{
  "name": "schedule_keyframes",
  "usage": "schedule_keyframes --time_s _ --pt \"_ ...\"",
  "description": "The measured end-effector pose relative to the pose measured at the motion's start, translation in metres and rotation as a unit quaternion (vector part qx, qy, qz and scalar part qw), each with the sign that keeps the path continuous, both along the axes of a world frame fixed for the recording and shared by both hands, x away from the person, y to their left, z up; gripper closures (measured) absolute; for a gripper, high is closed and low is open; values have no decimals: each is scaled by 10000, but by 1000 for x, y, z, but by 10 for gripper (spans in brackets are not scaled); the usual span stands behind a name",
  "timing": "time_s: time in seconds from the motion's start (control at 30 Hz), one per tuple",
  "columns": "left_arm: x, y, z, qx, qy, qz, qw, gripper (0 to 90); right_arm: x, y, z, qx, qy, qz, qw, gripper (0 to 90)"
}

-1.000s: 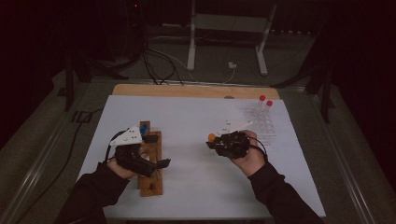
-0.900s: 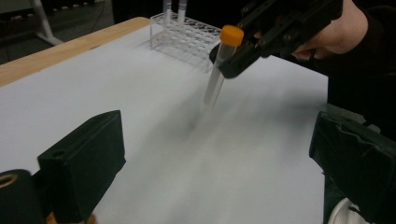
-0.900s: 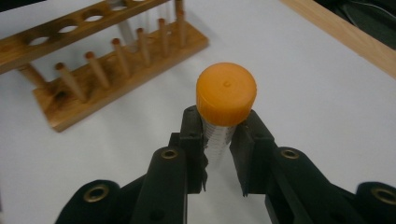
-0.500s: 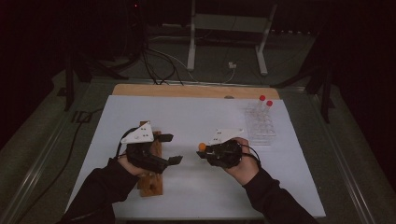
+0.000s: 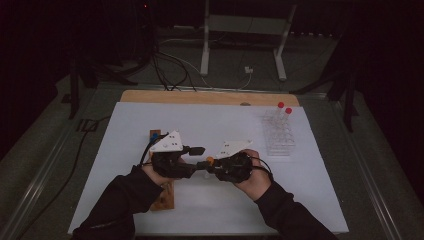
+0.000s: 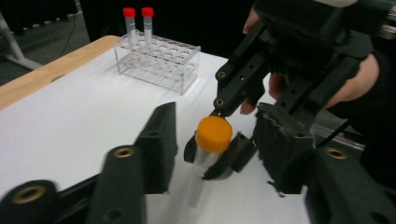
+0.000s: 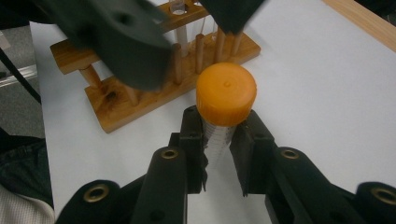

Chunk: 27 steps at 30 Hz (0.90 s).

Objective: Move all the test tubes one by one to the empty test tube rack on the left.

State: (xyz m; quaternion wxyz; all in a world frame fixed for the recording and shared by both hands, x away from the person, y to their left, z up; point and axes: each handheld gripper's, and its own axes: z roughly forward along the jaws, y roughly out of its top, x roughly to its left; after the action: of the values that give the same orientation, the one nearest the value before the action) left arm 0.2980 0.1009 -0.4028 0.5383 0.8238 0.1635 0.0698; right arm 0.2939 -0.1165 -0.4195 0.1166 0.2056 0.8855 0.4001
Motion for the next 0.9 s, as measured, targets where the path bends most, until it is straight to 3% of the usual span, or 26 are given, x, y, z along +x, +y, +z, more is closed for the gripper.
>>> schedule_keyframes --time_s 0.43,0.77,0.9 --pt "5 -10 -4 143 24 -31 9999 695 -2 2 4 49 -44 14 10000 742" --pt "6 -9 -2 143 -21 5 9999 717 0 0 4 136 9 -20 9999 730" --pt "6 -3 5 57 -68 78 9999 718 -2 -3 5 239 -42 -86 9997 610"
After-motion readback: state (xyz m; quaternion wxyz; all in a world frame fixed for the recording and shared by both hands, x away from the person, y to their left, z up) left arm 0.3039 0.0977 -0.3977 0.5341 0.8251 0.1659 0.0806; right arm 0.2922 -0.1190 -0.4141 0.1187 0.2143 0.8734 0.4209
